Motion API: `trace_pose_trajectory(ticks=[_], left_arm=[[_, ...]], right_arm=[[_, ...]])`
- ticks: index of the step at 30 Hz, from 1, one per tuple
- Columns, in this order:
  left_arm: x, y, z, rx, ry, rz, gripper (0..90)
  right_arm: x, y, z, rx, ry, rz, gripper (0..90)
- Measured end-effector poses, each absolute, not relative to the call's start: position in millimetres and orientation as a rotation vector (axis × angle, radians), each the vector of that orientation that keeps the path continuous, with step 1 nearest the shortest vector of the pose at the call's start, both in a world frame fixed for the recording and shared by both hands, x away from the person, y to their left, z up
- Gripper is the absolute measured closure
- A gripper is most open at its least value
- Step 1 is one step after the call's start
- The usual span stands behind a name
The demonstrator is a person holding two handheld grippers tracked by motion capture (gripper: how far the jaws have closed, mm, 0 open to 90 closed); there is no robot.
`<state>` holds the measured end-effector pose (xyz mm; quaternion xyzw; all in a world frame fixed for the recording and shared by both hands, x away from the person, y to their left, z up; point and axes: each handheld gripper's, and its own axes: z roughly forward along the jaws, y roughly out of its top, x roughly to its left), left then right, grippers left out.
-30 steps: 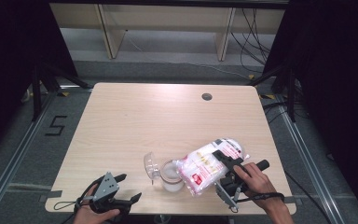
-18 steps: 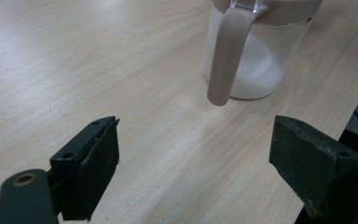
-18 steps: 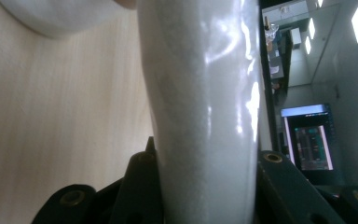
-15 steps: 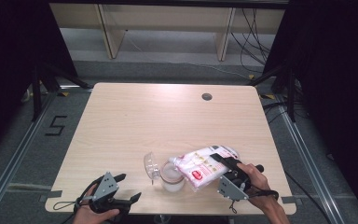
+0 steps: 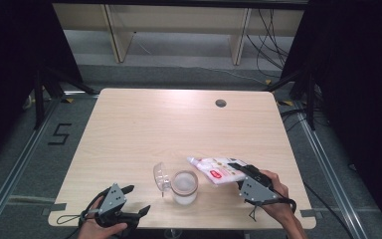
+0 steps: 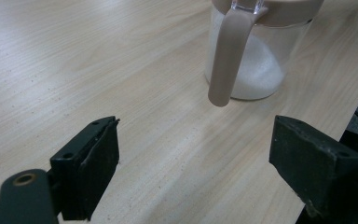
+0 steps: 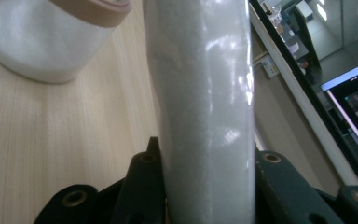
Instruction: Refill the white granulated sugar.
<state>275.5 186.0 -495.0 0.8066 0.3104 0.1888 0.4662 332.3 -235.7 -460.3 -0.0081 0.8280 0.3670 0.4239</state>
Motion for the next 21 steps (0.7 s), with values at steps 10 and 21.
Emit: trace_pose_trajectory(ticks=[10,21], left_arm=[[275,187,-494,1.982,0.762,0.471,15.5],[275,187,-494,1.986,0.76,0.474,15.5]], right_arm=[[344,-241,-469,0.199,2.102,1.196,74.2],[351,-238,-481,0.266,2.147,1.255,74.8]])
